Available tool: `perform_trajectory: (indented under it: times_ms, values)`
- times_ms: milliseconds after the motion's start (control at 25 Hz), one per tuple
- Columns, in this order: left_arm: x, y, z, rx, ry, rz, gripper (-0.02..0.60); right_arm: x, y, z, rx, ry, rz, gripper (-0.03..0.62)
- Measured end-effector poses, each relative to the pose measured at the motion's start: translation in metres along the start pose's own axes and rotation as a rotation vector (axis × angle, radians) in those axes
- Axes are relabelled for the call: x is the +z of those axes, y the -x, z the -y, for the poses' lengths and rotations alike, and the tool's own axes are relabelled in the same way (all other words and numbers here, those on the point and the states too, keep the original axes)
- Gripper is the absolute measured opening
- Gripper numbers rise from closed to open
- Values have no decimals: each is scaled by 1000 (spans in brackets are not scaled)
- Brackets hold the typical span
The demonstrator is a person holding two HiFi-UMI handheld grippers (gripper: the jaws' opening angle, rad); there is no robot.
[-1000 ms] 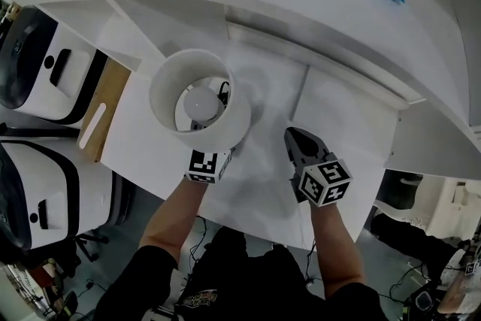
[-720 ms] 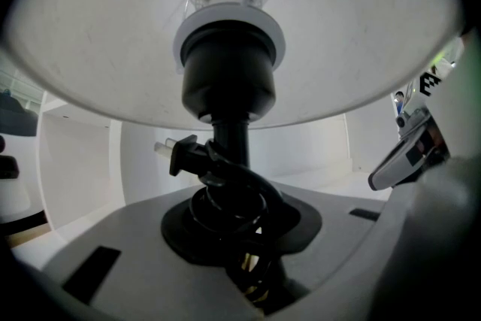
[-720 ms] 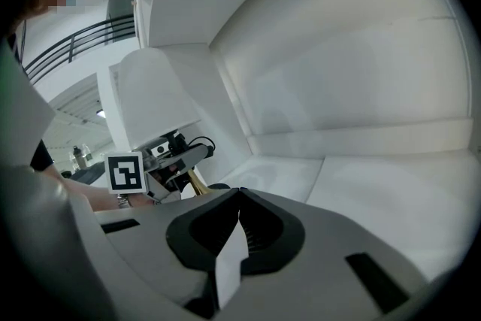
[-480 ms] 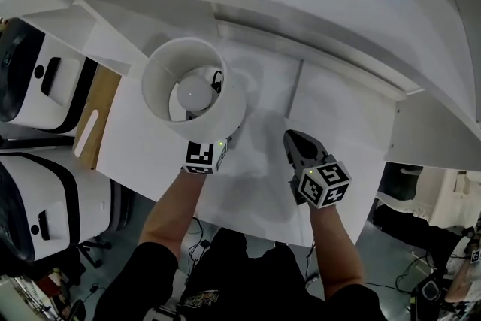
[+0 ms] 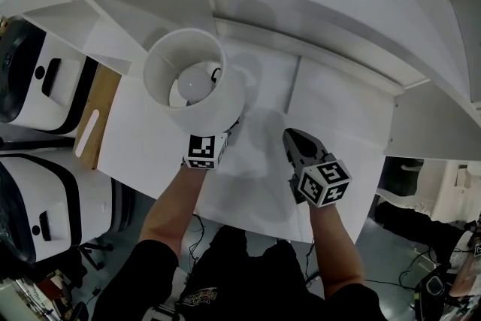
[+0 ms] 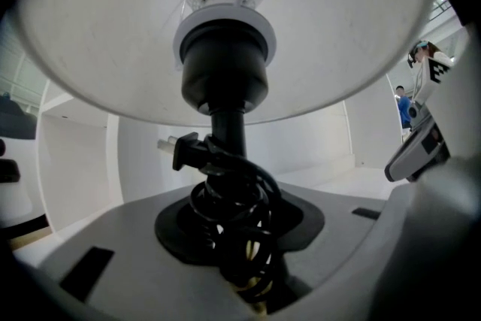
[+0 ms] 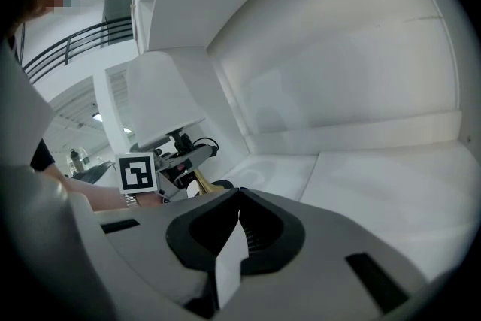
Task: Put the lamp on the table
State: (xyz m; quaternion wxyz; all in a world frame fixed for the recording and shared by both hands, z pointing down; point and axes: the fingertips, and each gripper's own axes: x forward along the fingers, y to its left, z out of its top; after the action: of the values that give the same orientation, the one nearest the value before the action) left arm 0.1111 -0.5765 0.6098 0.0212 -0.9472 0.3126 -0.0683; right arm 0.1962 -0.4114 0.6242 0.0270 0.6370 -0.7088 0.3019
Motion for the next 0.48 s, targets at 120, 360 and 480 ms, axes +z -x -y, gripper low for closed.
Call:
perform_trajectory:
  times_ms: [120,360,480]
  values:
    - [1,5,2,5,-20,-18,149,-1,3,1,1,0,2,25]
    - [-6,22,3,30,-24,-57,183,0,10,-3,17,3,5,25]
    - [-12,33,3,55,-13,-79,183,1,13,-7,30,8,8,25]
